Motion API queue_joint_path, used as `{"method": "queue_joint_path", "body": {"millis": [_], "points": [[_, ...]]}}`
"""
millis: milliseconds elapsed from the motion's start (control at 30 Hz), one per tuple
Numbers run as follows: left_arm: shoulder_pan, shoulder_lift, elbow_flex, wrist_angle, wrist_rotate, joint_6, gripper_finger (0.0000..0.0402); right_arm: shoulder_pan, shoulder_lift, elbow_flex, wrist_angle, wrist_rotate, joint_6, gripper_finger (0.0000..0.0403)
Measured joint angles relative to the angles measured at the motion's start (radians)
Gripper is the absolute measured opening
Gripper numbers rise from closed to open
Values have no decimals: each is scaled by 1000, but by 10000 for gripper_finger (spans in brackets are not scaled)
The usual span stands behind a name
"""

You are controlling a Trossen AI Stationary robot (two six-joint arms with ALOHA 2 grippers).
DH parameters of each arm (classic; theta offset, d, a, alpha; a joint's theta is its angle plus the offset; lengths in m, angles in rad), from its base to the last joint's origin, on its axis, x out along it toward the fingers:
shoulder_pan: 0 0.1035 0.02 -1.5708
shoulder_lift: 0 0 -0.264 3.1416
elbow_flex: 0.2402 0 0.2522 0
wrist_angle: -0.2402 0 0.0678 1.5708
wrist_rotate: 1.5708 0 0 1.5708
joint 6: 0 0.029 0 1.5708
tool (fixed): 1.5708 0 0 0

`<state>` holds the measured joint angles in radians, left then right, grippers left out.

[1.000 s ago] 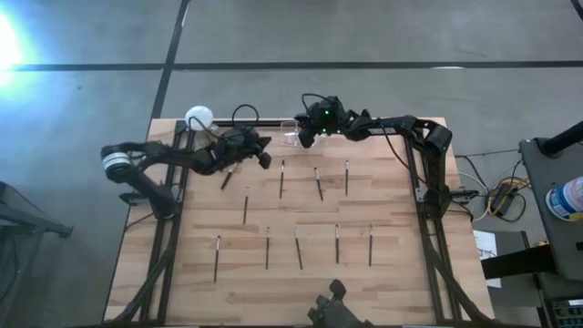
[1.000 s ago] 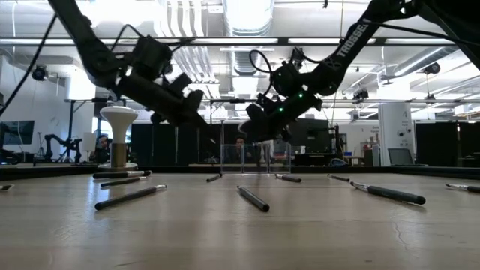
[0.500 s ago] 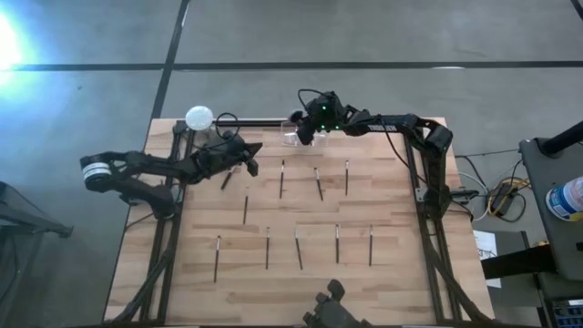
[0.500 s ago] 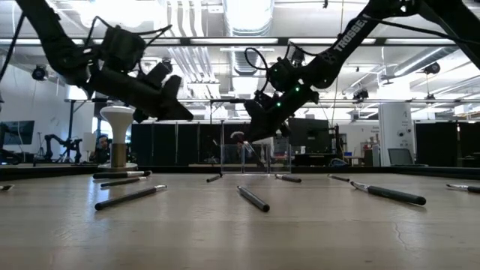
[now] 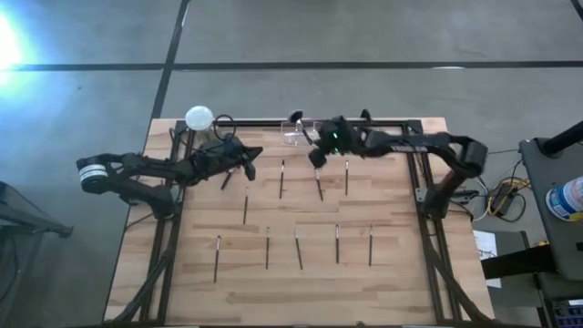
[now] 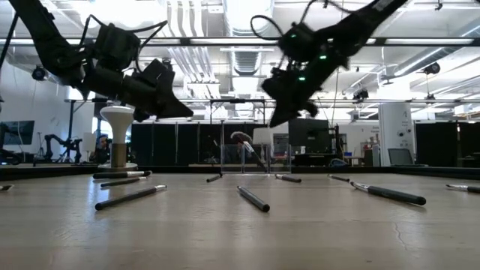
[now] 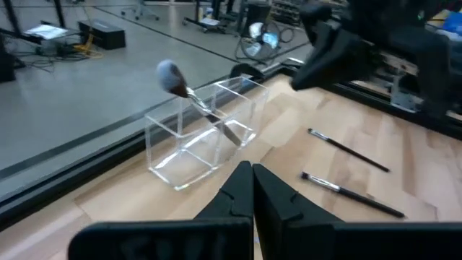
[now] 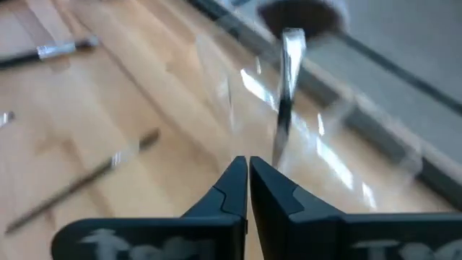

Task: Pick & Place Makeup Brushes
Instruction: Put the black eyeshadow brush into the transparent organizer

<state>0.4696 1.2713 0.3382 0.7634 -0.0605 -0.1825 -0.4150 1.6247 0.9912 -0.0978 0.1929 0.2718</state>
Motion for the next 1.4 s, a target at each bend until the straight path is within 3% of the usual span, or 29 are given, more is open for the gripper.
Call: {"method": "queue_joint_path", "body": {"millis": [300, 500, 700, 1033, 1200, 1400], "points": [[-7, 0, 0, 1, 72, -2, 0, 124, -279, -337, 5, 133, 364, 12], [-8, 0, 0, 4, 98, -7, 0, 132, -331, -459, 7, 162, 539, 14], [-8, 1, 0, 6, 99, -11, 0, 108, -263, -480, 12, 171, 597, 49], [-9, 1, 0, 0, 99, -13, 0, 33, -70, -351, -45, 165, 594, 131], [-9, 1, -2, -2, 101, -13, 0, 7, 4, -313, -57, 146, 592, 125], [-9, 1, -5, -2, 102, -10, 0, 6, 53, -286, -53, 159, 558, 74]]}}
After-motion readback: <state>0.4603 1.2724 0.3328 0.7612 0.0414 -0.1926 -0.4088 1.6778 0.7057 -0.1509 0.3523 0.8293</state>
